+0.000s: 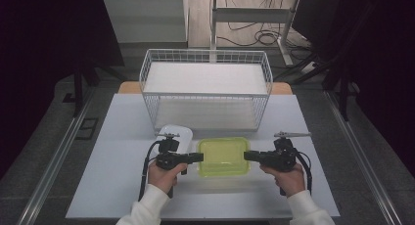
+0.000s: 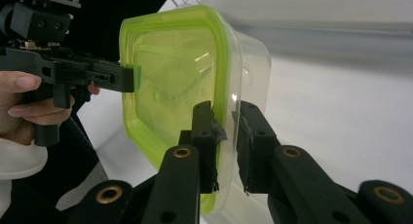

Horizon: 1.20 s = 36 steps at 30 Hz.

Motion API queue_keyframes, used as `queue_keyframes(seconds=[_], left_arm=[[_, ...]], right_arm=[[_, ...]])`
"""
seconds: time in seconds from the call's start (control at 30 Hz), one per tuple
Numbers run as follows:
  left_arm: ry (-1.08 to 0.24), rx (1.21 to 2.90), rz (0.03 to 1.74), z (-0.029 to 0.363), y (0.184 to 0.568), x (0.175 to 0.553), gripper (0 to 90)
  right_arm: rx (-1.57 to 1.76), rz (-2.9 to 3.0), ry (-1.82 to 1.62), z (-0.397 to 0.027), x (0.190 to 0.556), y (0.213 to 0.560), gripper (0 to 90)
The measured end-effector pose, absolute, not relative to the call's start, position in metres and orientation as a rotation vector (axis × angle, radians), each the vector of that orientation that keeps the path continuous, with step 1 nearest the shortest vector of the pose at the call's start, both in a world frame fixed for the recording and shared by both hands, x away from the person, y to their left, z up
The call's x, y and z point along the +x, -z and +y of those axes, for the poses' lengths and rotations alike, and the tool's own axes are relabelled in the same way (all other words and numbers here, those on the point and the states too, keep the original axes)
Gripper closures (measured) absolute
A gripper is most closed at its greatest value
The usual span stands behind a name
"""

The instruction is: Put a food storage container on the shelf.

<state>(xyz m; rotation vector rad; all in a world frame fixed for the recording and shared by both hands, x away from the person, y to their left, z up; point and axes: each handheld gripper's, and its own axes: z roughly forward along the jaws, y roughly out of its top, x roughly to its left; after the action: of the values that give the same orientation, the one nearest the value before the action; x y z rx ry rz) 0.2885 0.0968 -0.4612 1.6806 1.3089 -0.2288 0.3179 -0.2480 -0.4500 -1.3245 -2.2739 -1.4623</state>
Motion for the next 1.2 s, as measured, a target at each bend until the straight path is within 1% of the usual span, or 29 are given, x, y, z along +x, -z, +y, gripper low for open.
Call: queue_keyframes(seconds=[0.43,0.87,1.2], left_arm=[[0.214,1.675,1.260,0.100,0.435,0.297,79.8],[0.170,1.676,1.228,0.109,0.406,0.313,79.9],[0.129,1.679,1.228,0.112,0.388,0.324,79.9]], right_arm=[[-1.321,-2.318,1.540,-0.245,0.317,0.421,78.1],[-1.317,-2.348,1.589,-0.235,0.330,0.387,78.2],[-1.294,-2.342,1.623,-0.231,0.346,0.375,78.4]])
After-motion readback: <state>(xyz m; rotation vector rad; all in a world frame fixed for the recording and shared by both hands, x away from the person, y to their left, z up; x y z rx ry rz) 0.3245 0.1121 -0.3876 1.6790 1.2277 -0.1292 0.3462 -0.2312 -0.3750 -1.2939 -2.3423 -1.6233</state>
